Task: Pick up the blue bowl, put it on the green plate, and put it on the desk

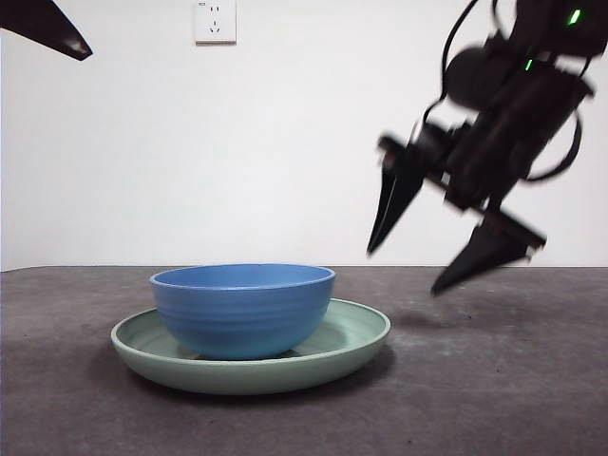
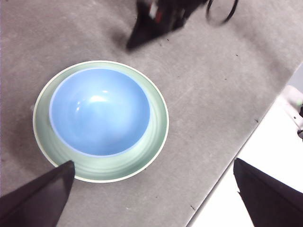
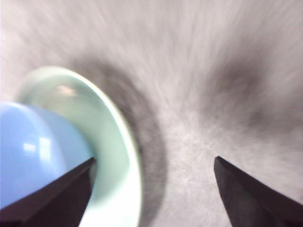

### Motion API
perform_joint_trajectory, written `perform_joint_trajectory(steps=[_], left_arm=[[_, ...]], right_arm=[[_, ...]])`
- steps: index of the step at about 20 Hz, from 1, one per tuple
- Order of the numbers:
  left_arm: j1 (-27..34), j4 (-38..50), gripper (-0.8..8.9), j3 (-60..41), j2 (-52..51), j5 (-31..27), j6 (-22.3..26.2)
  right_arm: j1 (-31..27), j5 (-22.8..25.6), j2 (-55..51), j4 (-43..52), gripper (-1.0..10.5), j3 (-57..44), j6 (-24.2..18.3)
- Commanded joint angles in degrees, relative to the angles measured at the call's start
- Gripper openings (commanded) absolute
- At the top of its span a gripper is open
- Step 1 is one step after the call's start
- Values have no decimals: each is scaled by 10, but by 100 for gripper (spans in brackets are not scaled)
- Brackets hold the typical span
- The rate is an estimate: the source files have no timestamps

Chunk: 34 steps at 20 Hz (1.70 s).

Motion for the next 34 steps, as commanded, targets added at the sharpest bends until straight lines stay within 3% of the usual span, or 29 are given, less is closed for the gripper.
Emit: perform_joint_trajectory(steps=[1, 7, 10, 15, 20, 23, 32, 33, 34], left_arm=[[-10, 3, 595, 4, 3, 1, 2], [-24, -1, 595, 4, 3, 1, 2], [-24, 1, 595, 4, 3, 1, 3], [-24, 17, 595, 4, 4, 1, 2], [-24, 16, 595, 4, 17, 1, -13], [-24, 17, 595, 2, 31, 1, -24], [-24, 30, 584, 0, 98, 1, -26], [-24, 35, 514, 0, 109, 1, -26], [-24, 39, 363, 0, 116, 1, -26]], right_arm=[[-3, 3, -45, -17, 447, 14, -7], [4, 86, -235, -170, 501, 14, -55], [7, 101, -332, -263, 526, 14, -80], [20, 207, -482, -417, 530, 14, -145], [21, 205, -618, -463, 529, 14, -157], [21, 201, -675, -479, 529, 14, -135], [21, 205, -699, -479, 520, 14, -142], [21, 205, -699, -478, 447, 14, -142], [21, 205, -699, -477, 306, 14, -142]])
